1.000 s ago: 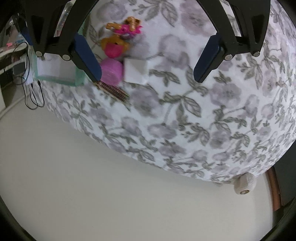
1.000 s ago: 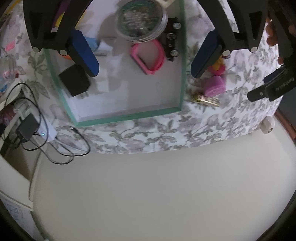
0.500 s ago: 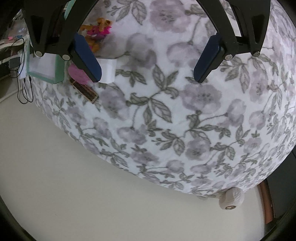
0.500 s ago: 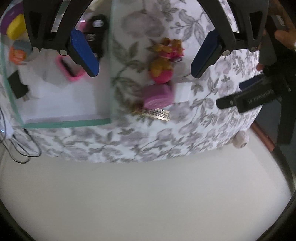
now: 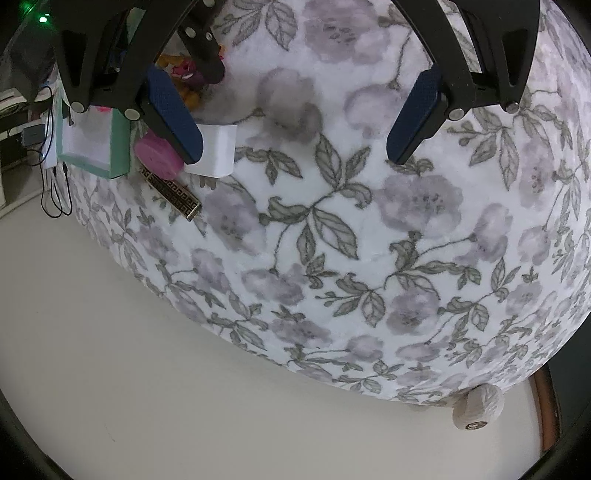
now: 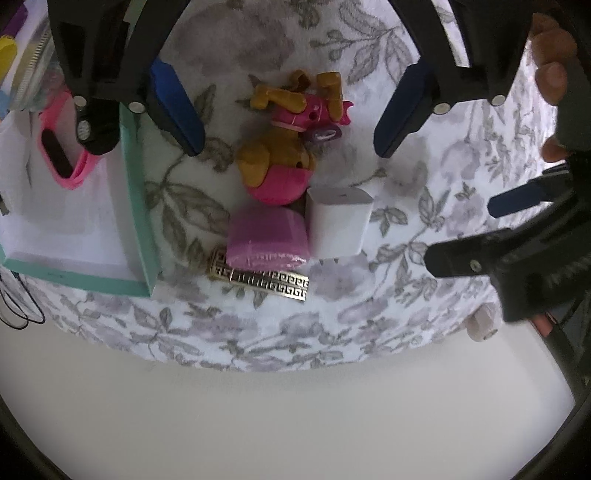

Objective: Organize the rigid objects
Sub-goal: 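Lower the right tool over the pink dog figure while the left tool approaches the white cube, then grasp the pink dog figure with the right tool while the left tool grasps the white cube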

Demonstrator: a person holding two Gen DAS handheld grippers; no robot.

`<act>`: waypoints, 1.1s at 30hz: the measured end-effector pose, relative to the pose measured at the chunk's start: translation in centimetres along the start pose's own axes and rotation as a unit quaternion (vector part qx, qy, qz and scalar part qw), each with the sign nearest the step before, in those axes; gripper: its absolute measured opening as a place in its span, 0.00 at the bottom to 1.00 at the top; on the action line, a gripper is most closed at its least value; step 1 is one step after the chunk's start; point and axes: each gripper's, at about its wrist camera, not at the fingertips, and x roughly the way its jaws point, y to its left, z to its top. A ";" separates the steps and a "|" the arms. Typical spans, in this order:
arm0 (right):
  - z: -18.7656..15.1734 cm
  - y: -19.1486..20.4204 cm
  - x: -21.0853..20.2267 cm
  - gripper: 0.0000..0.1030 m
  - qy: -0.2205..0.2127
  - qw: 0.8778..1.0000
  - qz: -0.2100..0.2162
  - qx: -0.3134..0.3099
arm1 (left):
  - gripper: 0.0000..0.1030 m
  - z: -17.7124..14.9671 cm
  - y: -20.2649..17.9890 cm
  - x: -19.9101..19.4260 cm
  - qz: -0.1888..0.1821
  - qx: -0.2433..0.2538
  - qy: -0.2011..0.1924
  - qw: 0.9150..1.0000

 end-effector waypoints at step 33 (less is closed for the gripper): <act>-0.5 -2.3 -0.7 0.48 0.004 1.000 -0.023 0.005 | 0.83 -2.4 -4.4 4.1 -0.036 0.058 -0.019 0.997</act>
